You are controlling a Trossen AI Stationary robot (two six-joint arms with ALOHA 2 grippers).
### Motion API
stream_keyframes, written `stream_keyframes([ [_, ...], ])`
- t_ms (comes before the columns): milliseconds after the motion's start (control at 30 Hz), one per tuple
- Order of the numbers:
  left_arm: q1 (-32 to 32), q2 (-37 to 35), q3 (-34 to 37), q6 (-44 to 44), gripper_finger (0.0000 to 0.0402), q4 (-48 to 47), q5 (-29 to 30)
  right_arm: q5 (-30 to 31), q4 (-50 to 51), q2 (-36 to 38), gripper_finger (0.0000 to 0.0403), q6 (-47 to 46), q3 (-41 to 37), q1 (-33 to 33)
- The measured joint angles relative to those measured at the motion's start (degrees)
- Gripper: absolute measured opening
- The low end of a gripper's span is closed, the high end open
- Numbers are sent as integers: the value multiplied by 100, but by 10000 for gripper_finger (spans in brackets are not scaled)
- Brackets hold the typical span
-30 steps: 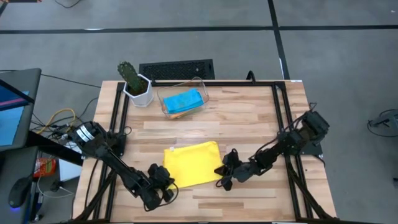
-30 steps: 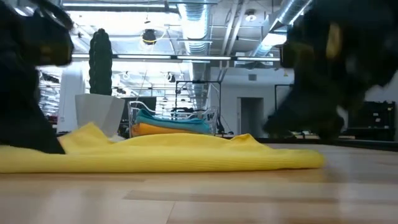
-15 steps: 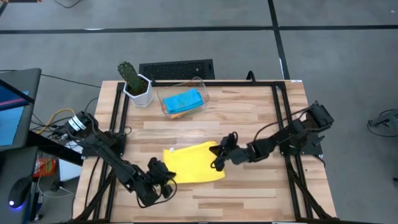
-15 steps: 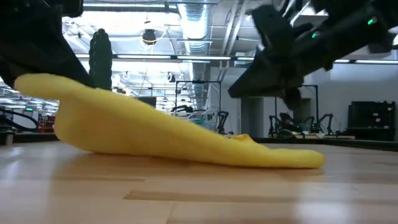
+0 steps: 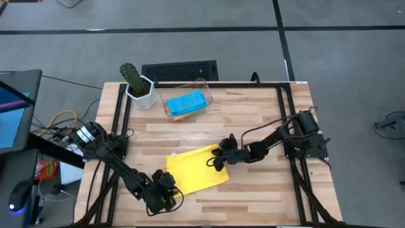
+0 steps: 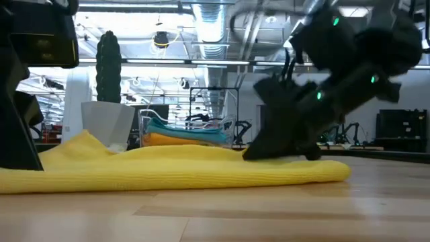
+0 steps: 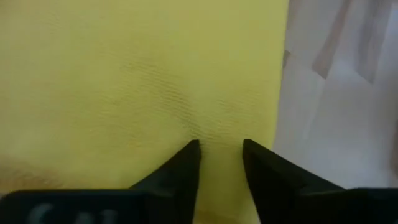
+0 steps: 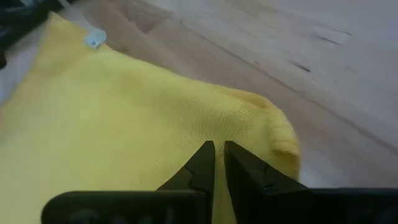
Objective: Fold microfiber towels
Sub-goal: Fold the yellow microfiber cloth
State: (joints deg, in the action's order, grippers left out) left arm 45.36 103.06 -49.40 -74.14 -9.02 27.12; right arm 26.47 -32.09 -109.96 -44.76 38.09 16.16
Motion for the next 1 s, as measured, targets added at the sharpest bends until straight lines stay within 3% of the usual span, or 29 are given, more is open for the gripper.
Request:
stream_keyframes([
  [233,7,-551,32,-390,177,-187,-443,40,-138,-111,62,-22,21,39],
  [433,72,-1552,12,-656,177,-869,1179,-236,-105,89,63,129,10,-6],
  [600,43,-1756,82,-1075,156,-2339,1937,-218,-98,90,63,152,11,-60],
  [700,-144,-1654,450,-1642,128,-2665,2075,-263,-100,90,63,175,11,-50],
  [800,-280,-1545,934,-1850,95,-2012,2169,-330,-114,90,63,154,11,-50],
  [933,-389,-1195,1442,-1611,57,-870,1782,-430,-74,90,63,125,17,-50],
  [1000,-432,-1031,1582,-1814,41,-780,1513,-485,-67,90,63,123,15,-50],
])
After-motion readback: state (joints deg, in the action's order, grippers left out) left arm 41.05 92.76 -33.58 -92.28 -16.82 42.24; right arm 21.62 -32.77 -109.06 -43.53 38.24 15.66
